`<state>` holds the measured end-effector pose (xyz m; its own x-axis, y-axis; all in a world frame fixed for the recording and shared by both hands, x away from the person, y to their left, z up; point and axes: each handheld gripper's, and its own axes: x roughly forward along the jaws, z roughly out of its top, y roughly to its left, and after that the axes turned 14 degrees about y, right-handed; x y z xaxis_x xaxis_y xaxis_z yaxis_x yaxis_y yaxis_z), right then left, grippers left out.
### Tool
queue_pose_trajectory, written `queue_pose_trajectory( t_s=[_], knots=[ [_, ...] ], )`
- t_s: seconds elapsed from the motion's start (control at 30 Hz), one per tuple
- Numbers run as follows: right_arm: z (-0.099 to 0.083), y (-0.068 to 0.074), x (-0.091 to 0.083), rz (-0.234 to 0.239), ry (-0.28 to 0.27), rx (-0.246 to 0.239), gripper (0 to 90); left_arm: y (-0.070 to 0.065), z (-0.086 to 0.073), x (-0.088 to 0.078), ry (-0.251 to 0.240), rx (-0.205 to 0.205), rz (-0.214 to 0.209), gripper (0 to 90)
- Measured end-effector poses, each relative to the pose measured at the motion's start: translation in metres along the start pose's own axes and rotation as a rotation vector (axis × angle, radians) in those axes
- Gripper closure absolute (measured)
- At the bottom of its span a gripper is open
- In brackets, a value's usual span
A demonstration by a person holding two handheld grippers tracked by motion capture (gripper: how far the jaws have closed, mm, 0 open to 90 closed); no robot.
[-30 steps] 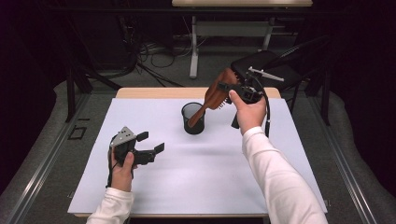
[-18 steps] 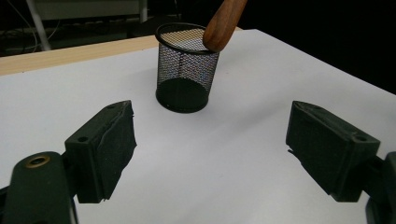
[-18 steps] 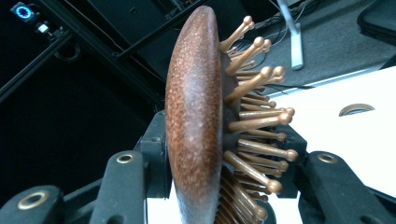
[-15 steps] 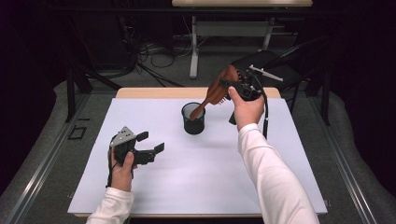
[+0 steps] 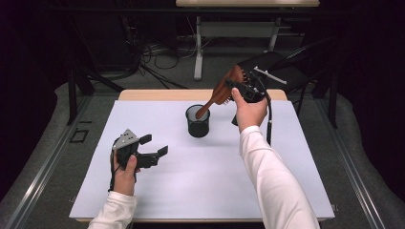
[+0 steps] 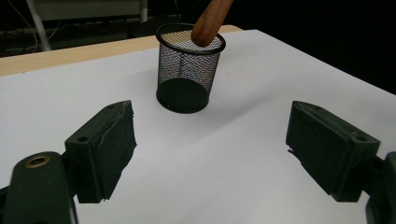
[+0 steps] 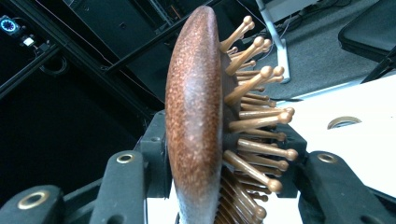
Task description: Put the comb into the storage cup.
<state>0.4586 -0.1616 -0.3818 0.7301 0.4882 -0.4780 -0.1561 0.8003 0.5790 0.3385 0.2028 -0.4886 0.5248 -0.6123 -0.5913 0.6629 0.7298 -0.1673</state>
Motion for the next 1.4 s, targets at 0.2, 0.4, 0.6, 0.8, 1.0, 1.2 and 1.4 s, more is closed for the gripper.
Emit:
queue_pose_trajectory(
  t_s=[0.2,0.4,0.6,0.8,1.0,1.2,1.4],
  knots=[
    [-0.004,0.002,0.007,-0.015,0.001,-0.011,51.1,-0.001,0.000,0.001,0.003,0.002,-0.001,15.8],
    [-0.008,0.003,0.014,-0.024,0.004,-0.012,51.1,0.000,0.000,0.001,0.002,0.001,0.001,15.8],
    [-0.013,0.002,0.021,-0.035,0.003,-0.019,51.1,0.000,0.000,0.001,0.002,0.001,-0.001,15.8],
    [-0.017,0.000,0.026,-0.042,0.004,-0.015,51.0,0.000,0.000,0.001,0.002,0.002,-0.001,15.8],
    [-0.020,-0.002,0.031,-0.049,0.004,-0.013,51.0,0.000,0.000,0.001,0.005,0.002,-0.001,15.8],
    [-0.023,-0.003,0.037,-0.052,0.009,-0.004,51.0,0.000,0.000,0.001,0.004,0.002,-0.001,15.8],
    [-0.028,-0.005,0.045,-0.059,0.013,-0.007,51.0,0.001,-0.001,0.001,0.004,-0.002,-0.001,15.8]
  ],
)
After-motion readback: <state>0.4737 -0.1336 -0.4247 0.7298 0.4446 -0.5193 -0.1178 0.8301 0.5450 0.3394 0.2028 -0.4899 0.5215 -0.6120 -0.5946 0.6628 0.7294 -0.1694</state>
